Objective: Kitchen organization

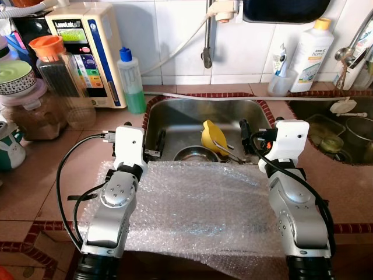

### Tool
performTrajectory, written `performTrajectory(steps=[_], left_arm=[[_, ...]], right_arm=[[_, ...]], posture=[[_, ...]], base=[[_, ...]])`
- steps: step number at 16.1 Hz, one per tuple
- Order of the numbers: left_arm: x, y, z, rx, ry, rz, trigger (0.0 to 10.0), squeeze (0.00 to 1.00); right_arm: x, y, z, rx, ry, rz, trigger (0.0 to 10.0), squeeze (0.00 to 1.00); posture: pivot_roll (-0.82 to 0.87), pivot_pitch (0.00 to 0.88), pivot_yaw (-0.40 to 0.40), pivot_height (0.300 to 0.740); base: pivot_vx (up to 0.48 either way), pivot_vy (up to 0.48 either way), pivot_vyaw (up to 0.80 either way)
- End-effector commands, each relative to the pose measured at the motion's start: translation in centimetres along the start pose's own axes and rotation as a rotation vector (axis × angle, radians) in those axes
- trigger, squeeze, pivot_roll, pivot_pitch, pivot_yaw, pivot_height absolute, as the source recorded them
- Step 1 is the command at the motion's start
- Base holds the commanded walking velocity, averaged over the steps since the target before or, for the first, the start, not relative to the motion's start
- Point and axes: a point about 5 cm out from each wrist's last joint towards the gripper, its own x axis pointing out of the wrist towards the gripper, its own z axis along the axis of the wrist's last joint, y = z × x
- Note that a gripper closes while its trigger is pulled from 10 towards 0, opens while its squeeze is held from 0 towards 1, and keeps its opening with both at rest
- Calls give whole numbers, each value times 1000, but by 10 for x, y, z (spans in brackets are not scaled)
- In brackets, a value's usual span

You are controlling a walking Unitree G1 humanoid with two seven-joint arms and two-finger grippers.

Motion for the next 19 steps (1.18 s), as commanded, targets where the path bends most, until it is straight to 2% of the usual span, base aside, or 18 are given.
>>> performTrajectory(steps=[1, 12, 15, 19], left_arm=[[1, -1, 4, 14, -7, -8, 10000, 0], [1, -3, 5, 19, -13, -26, 10000, 0], [2, -4, 6, 21, -35, -56, 10000, 0], [2, -3, 8, -38, -43, -82, 10000, 0]], right_arm=[[2, 0, 2, 11, -2, -6, 10000, 0], [4, 0, 3, 15, -3, -12, 10000, 0], [5, 0, 5, 14, -12, -16, 10000, 0], [5, -1, 7, 5, -19, -21, 10000, 0]], posture=[[23, 0, 68, 740], [23, 0, 71, 740], [20, 0, 71, 740], [15, 0, 70, 740]], base=[[-251, 0, 0], [-272, 0, 0], [0, 0, 0], [0, 0, 0]])
